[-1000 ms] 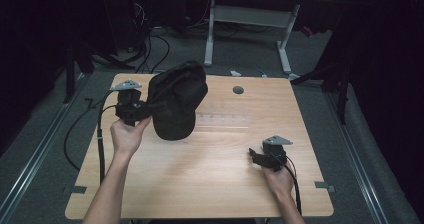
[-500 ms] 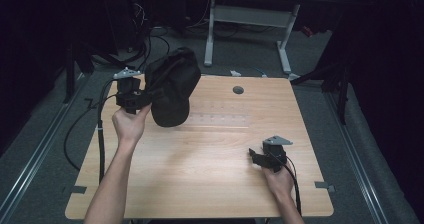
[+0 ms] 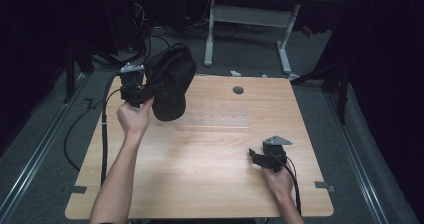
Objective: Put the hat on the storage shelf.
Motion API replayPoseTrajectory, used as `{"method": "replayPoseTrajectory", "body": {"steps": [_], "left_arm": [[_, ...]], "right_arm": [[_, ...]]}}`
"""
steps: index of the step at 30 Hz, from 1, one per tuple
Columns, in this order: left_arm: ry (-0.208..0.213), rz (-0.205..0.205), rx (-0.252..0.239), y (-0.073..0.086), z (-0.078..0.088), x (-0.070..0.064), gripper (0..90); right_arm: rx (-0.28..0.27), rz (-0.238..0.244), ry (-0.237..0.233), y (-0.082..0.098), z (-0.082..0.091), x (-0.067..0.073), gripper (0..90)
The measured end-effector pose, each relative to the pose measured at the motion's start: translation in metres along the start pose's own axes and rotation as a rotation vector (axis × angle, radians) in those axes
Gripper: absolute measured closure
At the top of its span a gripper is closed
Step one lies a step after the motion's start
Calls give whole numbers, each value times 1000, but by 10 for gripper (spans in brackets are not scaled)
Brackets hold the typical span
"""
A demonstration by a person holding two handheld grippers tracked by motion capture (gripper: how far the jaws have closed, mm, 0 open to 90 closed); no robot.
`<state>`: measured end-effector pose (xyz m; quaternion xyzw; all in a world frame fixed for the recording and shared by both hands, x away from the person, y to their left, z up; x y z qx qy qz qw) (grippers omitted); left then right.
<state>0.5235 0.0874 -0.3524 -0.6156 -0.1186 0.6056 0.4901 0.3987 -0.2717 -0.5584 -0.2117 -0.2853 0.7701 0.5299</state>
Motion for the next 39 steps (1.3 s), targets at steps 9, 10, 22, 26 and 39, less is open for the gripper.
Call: {"method": "replayPoseTrajectory", "body": {"steps": [9, 10, 22, 26, 39], "left_arm": [[-39, 0, -11, 2, -9, 3, 864], [-44, -1, -14, 2, -10, 3, 864], [-99, -23, -34, 6, -20, -2, 864], [-121, -36, -42, 5, -20, -3, 864], [-134, -7, -42, 19, -29, 3, 859]], "right_arm": [[-1, -1, -1, 0, 0, 0, 365], [-1, -1, -1, 0, 0, 0, 365], [-1, -1, 0, 0, 0, 0, 365], [-1, -2, 0, 0, 0, 0, 365], [-1, -2, 0, 0, 0, 1, 365]]}}
Point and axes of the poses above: each handheld gripper's, and its own axes: z roughly backward along the jaws, y roughly out of its underside, x roughly to its left, the point moved 4 cm from there along -z, roughly forward along the jaws, and after that the axes turned 5 degrees about x, right-handed, at the moved point
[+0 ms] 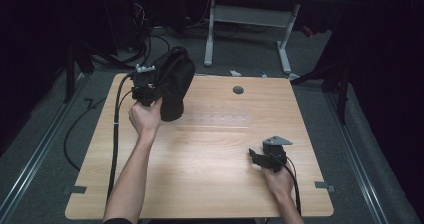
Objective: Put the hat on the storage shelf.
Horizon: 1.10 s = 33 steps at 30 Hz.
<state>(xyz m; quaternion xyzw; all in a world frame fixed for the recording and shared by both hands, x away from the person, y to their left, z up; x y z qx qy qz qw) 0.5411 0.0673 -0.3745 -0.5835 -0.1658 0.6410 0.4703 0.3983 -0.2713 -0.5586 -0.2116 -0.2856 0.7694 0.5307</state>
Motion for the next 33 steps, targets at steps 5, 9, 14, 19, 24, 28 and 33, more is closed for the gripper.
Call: {"method": "replayPoseTrajectory", "body": {"steps": [5, 9, 14, 19, 24, 28, 33], "left_arm": [[9, 10, 10, 8, -2, 5, 841], [18, 17, 17, 15, -3, 11, 816], [25, 33, 32, 13, 0, 17, 753], [39, 55, 35, 11, 3, 24, 690], [58, 65, 56, 12, 5, 27, 566], [85, 60, 78, 16, 5, 29, 464], [109, 55, 90, 18, 7, 29, 350]], "right_arm": [[1, -2, 0, 0, 0, 0, 365], [1, -3, 0, 0, 0, 0, 365], [1, -4, 0, 0, 0, 0, 365], [1, -3, -1, 0, 0, 0, 365], [1, -3, -1, 0, 0, 0, 365], [1, -4, 0, 0, 0, 0, 365], [1, -4, 0, 0, 0, 0, 364]]}}
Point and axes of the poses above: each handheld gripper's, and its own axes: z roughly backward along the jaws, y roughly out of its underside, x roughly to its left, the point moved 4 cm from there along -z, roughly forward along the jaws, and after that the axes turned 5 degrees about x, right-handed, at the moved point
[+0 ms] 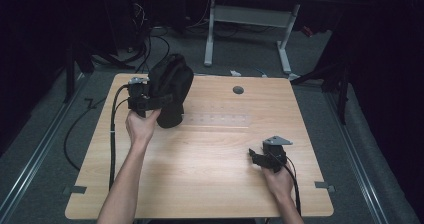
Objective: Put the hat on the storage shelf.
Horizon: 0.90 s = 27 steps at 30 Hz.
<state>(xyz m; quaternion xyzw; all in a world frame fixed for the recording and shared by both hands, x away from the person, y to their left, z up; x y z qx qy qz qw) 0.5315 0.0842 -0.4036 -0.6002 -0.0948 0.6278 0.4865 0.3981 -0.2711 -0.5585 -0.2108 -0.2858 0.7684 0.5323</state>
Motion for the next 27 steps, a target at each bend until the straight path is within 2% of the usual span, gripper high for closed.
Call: {"method": "replayPoseTrajectory", "body": {"steps": [2, 3, 4, 5, 6, 8, 12, 14, 18, 23, 26, 27], "left_arm": [[-20, -27, -5, 2, 1, 0, 287], [-20, -27, -5, 2, 1, 0, 273], [29, -25, 2, 2, 5, -4, 234], [54, -20, -2, 0, 7, -7, 194], [54, -20, -2, 0, 7, -7, 178], [87, -13, -19, -4, 13, -11, 154], [80, -29, -8, -2, 16, -10, 135], [85, -47, 0, 0, 19, -11, 123], [95, -55, -2, 3, 24, -12, 119], [89, -65, -3, 10, 35, -3, 117], [94, -74, 3, 22, 48, 6, 118], [94, -74, 3, 22, 48, 6, 119]], "right_arm": [[0, 0, 0, 0, 0, 0, 365], [0, 0, 0, 0, 0, 0, 364], [0, 0, 0, 0, 0, 0, 365], [0, 0, 0, 0, 0, 0, 364], [0, 0, 0, 0, 0, 0, 365], [0, 0, 0, 0, 0, 0, 365], [0, 0, -1, 0, 0, 0, 364], [0, 0, -1, 0, 0, 0, 365], [0, 0, 0, 0, 0, 0, 364], [0, 0, -1, 0, 0, 0, 364], [0, 0, -1, 0, 0, 0, 364], [0, 0, -1, 0, 0, 0, 364]]}}
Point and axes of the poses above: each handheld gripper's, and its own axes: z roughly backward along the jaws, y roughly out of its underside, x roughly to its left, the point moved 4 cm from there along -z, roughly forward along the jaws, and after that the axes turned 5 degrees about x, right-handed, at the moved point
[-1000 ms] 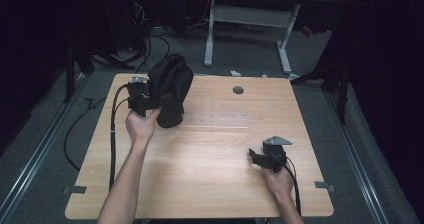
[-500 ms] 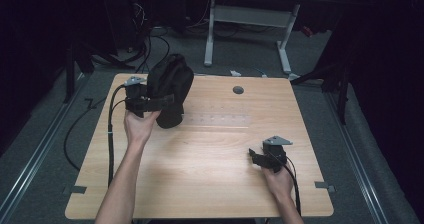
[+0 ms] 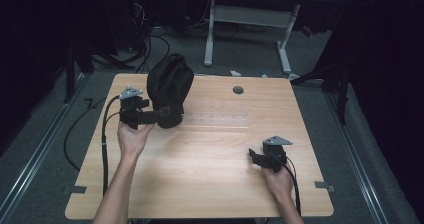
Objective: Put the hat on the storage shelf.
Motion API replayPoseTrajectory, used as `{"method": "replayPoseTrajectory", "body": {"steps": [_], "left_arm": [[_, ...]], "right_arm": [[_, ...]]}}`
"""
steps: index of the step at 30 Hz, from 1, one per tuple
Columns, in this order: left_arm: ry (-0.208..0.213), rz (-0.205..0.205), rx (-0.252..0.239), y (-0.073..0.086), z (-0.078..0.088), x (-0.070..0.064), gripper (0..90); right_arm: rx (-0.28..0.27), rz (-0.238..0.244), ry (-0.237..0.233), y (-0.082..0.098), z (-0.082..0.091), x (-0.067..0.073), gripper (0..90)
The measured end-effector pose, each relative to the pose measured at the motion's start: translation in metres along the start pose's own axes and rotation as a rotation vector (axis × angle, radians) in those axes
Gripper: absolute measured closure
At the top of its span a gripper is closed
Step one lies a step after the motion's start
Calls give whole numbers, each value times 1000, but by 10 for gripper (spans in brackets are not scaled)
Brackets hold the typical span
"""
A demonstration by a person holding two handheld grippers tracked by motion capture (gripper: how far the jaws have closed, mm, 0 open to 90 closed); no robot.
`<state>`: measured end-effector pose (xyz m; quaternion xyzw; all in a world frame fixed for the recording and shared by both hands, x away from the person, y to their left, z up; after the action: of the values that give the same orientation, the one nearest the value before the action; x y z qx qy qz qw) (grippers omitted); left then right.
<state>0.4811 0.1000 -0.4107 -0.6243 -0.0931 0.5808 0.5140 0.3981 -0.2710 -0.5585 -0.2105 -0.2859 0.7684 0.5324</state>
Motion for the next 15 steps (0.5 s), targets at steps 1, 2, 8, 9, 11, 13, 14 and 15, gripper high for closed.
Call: {"method": "replayPoseTrajectory", "body": {"steps": [1, 2, 8, 9, 11, 13, 14, 15], "left_arm": [[3, -2, 3, 4, 4, 2, 119], [10, 0, 4, 9, 7, 4, 128], [16, -33, 91, 59, 18, 28, 156], [2, -48, 113, 69, 18, 34, 156], [-57, -71, 171, 97, 16, 55, 170], [-77, -77, 181, 104, 16, 61, 186], [-101, -89, 187, 111, 16, 67, 191], [-122, -100, 189, 116, 15, 73, 196]], "right_arm": [[0, 0, 0, 0, 0, 0, 364], [0, 0, 0, 0, 0, 0, 364], [0, 0, 0, 0, 0, 0, 364], [0, 0, 0, 0, 0, 0, 364], [0, 0, -1, 0, 0, 0, 364], [0, 0, -1, 0, 0, 0, 364], [0, 0, -1, 0, 0, 0, 364], [0, -1, -1, 0, 0, 0, 364]]}}
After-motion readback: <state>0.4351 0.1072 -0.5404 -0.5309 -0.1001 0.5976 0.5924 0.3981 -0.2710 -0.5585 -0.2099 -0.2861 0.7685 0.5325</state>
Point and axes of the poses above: each handheld gripper's, and its own axes: z roughly backward along the jaws, y roughly out of its underside, x roughly to its left, the point moved 4 cm from there along -z, roughly forward along the jaws, and after that the axes turned 5 degrees about x, right-handed, at the moved point
